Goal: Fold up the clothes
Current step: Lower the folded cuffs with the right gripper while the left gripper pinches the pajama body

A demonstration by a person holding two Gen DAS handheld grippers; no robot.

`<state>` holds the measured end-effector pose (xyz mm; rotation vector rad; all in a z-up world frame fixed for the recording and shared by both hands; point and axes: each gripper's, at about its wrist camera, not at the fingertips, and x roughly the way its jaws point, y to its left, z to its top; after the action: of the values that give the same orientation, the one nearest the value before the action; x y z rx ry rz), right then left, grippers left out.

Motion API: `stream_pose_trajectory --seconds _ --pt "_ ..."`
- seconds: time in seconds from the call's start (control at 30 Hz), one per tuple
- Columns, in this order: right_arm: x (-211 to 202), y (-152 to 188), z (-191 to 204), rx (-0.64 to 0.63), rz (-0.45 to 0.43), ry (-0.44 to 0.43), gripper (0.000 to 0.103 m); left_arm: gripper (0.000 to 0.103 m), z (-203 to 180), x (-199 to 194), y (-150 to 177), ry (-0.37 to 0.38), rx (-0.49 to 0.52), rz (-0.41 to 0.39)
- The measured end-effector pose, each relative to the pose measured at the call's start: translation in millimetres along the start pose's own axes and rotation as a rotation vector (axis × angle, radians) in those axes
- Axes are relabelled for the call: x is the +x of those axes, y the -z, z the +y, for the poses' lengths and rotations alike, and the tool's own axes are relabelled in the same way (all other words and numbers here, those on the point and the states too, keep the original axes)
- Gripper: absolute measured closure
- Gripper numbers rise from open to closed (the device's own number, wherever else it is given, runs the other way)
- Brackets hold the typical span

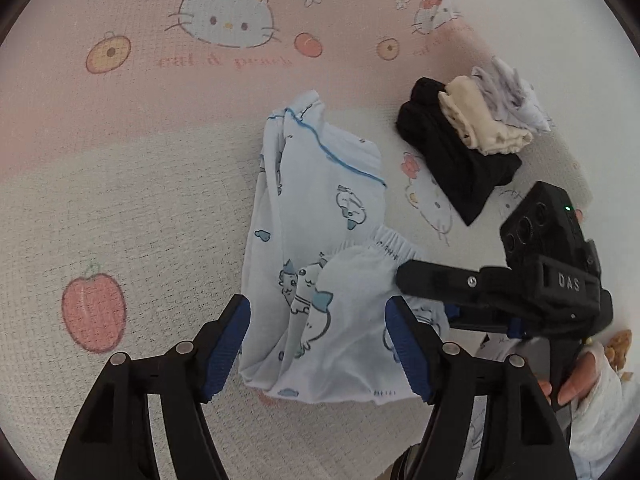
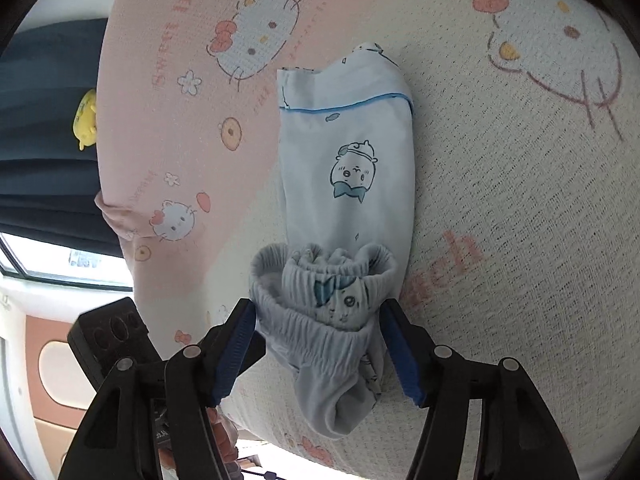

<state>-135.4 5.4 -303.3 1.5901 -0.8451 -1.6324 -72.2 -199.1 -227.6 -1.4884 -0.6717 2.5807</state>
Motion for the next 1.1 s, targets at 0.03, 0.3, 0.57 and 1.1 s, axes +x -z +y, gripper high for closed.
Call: stream_pose_trajectory --seconds 0.03,0.3,0.57,1.1 --pt "1 -1 -2 0.006 0.0 -0.001 0.047 0.035 0 4 -1 -0.004 -0.012 0.003" --pt "4 -7 -5 0.027 -0.008 -0.049 0.069 0.057 -2 6 5 0.056 -0.093 -0.038" --pt "-15 -7 41 -0.132 -0.05 -0.048 0.07 0.058 -20 -32 1 0.074 -0.083 -0.098" --pt "-22 -65 63 -0.28 -0.167 -0.041 0.07 0.058 -63 -34 -57 -0.078 0.137 -0.173"
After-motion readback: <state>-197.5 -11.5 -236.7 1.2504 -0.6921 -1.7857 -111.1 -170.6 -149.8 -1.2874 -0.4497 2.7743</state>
